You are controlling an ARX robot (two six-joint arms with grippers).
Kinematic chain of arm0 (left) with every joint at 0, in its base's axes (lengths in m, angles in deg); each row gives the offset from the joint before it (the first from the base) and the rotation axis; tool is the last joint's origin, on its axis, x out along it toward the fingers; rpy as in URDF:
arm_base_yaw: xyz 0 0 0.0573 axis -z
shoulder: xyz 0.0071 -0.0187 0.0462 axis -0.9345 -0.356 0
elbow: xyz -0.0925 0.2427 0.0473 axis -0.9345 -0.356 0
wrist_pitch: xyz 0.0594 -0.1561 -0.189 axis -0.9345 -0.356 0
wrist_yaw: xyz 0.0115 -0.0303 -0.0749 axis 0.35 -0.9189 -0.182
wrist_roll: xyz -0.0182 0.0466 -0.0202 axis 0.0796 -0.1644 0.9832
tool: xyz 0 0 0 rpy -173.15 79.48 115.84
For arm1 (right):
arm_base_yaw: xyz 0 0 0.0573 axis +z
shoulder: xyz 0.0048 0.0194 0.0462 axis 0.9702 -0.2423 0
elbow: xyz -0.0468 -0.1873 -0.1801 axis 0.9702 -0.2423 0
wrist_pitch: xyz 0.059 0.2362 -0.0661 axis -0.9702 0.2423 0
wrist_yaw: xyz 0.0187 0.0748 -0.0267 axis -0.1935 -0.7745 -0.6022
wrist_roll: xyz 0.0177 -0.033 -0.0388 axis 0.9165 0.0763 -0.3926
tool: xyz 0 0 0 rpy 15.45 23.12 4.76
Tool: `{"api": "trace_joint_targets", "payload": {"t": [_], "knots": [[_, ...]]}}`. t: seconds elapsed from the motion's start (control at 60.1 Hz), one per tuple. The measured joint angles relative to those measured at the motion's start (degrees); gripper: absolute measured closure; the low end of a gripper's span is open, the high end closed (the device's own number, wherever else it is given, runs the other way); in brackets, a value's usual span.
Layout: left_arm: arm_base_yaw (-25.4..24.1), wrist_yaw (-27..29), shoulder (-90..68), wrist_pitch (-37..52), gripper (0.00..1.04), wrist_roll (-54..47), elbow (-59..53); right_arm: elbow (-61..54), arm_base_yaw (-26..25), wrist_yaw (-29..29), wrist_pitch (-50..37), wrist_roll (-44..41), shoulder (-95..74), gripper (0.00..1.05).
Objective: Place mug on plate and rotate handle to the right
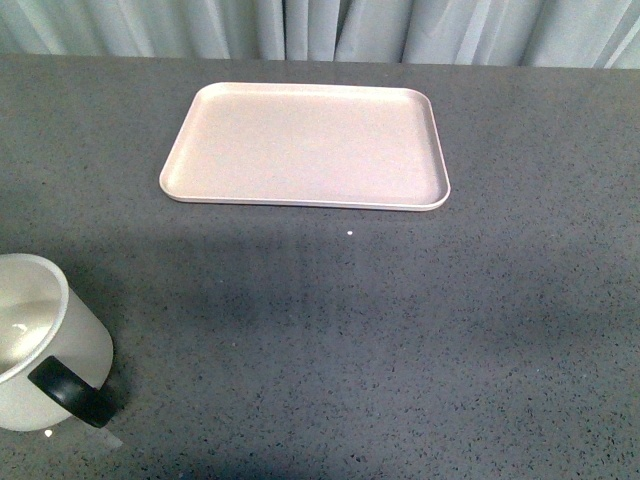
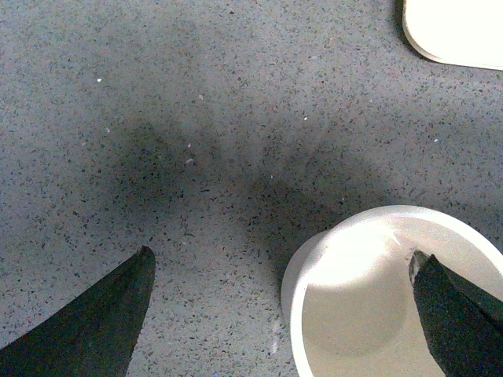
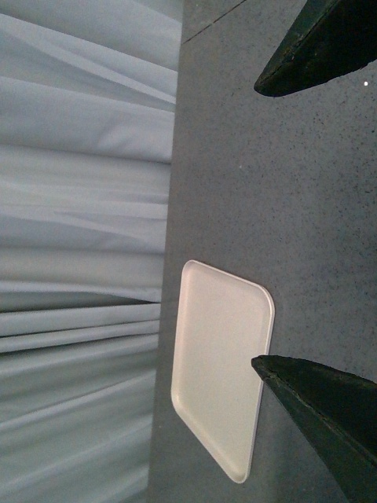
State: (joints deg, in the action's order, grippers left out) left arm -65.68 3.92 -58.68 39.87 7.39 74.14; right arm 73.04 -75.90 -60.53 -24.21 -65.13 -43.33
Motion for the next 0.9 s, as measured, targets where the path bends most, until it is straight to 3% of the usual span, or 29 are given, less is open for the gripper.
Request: {"api": "trace_joint_targets", "payload": {"t": [0.233, 0.399, 0.798, 0.898], "knots": [[0.35, -0.63, -6.29, 3.43, 0.09, -0.07, -0.70, 0.00, 0.00, 0.00, 0.00, -0.02, 0.00, 0.09], [-0.66, -1.40, -9.92, 4.74, 0.43, -0.26, -0.72, 0.00, 0.00, 0.00, 0.00, 0.00, 0.00, 0.09], [0.57, -2.21, -10.60, 2.97, 1.02, 1.86, 0.02, 0.00, 0.00, 0.00, 0.00, -0.02, 0.00, 0.09], [2.56, -2.67, -9.77, 1.14, 1.03, 4.55, 1.70, 0.00, 0.00, 0.02, 0.00, -0.02, 0.00, 0.09]]}}
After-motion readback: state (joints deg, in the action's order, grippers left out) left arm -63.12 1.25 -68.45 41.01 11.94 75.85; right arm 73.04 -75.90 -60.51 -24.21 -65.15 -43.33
